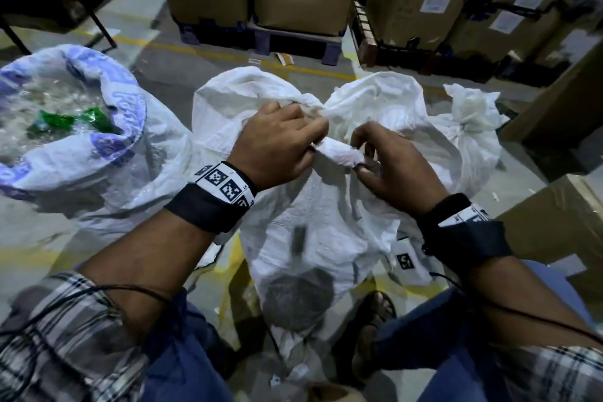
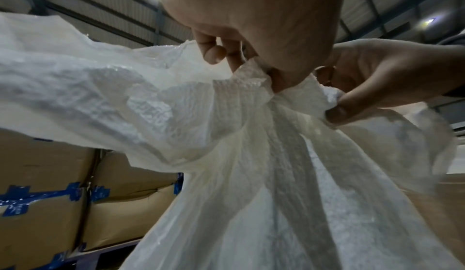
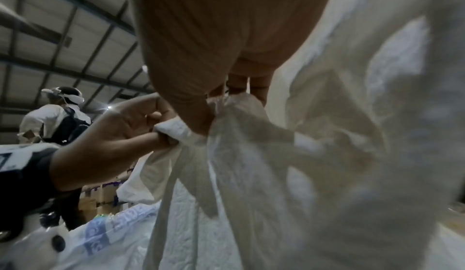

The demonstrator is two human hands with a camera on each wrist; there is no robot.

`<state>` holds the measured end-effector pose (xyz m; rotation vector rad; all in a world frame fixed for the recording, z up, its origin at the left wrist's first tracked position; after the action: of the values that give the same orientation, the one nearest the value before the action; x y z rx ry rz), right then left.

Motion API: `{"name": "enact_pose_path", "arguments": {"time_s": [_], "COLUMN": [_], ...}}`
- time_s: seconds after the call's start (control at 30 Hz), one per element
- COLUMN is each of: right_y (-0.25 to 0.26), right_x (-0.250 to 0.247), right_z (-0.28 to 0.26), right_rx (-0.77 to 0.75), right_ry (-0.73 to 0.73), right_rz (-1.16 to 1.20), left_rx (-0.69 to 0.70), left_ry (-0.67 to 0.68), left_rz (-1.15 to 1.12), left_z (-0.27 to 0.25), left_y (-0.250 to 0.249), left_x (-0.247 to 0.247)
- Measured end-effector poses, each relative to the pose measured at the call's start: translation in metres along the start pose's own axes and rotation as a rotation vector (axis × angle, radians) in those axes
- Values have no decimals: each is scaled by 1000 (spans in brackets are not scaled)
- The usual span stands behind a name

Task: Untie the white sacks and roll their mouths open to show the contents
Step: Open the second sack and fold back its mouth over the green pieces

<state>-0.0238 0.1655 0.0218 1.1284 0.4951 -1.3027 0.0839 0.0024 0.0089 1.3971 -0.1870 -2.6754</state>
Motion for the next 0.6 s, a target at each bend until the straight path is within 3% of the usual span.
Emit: {"name": "enact_pose_path", "arguments": {"time_s": [0.17, 0.3, 0.43, 0.6], "right_y": [5, 10, 13, 16], "right_x": [0, 7, 16, 23], "right_z": [-9, -15, -15, -14], "right_rx": [-145, -250, -241, -157], "right_ry": [-119, -180, -183, -32], "right_rz": [-381, -423, -488, -452], "left_rx": [-12, -85, -49, -31], "left_ry": [132, 219, 242, 138], "left_rz": [-256, -484, -313, -130], "left_z": [5, 4, 5, 3], "left_y": [-9, -8, -10, -6], "left_x": [4, 10, 16, 12]}}
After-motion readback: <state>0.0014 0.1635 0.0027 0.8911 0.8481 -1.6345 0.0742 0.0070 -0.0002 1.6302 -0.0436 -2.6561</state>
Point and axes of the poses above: each hand's wrist, its own z-axis towards the middle knuckle, its own x-axis out of the palm, y = z × x, the point moved 4 cm from there along z, towards the middle knuckle, and after that the axes turned 6 degrees about z, right-handed, at the moved point
